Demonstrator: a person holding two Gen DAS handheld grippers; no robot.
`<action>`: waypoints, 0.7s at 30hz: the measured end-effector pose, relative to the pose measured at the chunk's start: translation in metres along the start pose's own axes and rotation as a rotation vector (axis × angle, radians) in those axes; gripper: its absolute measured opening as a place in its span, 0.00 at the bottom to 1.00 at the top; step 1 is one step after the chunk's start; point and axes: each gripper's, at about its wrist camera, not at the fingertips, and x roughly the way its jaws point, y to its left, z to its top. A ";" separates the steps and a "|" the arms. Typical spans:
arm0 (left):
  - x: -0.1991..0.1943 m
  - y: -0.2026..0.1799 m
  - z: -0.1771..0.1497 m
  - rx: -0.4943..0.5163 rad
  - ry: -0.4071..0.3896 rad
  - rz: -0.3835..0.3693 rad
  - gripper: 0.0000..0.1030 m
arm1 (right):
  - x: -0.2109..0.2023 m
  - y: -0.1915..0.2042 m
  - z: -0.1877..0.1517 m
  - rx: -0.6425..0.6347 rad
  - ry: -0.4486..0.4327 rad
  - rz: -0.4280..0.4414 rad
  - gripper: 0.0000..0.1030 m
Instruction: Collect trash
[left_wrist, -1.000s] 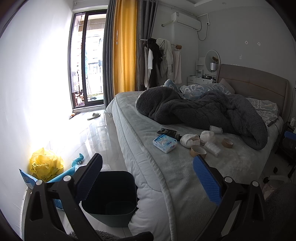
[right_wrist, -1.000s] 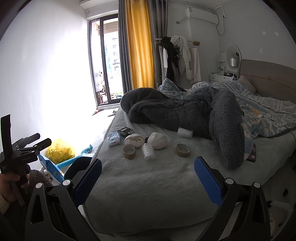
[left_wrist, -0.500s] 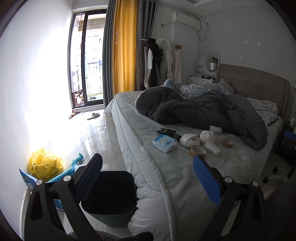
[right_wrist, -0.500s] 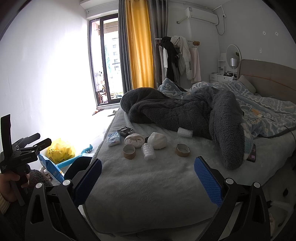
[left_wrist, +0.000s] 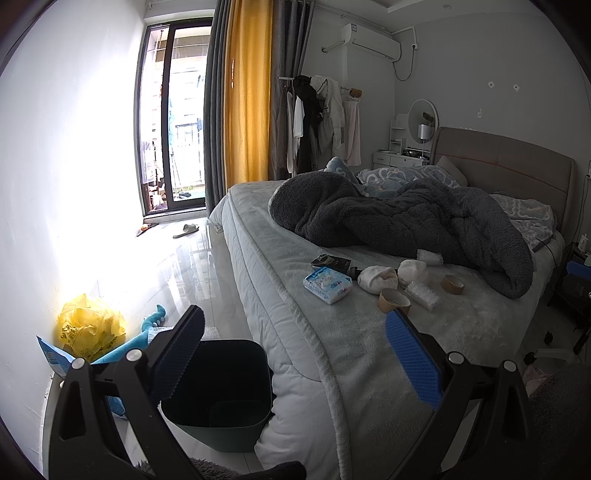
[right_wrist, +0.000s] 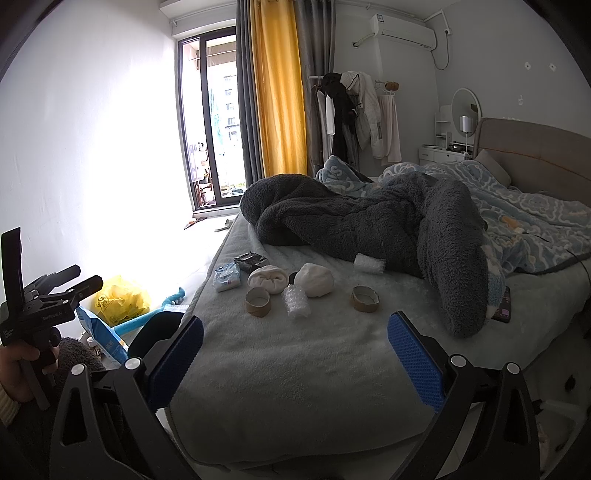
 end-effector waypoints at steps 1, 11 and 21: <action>0.001 -0.001 -0.001 0.000 0.000 0.001 0.97 | 0.000 0.000 0.000 0.000 0.000 0.000 0.98; 0.001 -0.002 -0.002 -0.001 0.001 0.001 0.97 | 0.000 0.000 0.000 0.000 0.000 0.000 0.98; 0.001 -0.001 -0.002 -0.002 0.003 0.002 0.97 | -0.001 -0.003 0.003 0.002 0.002 0.002 0.98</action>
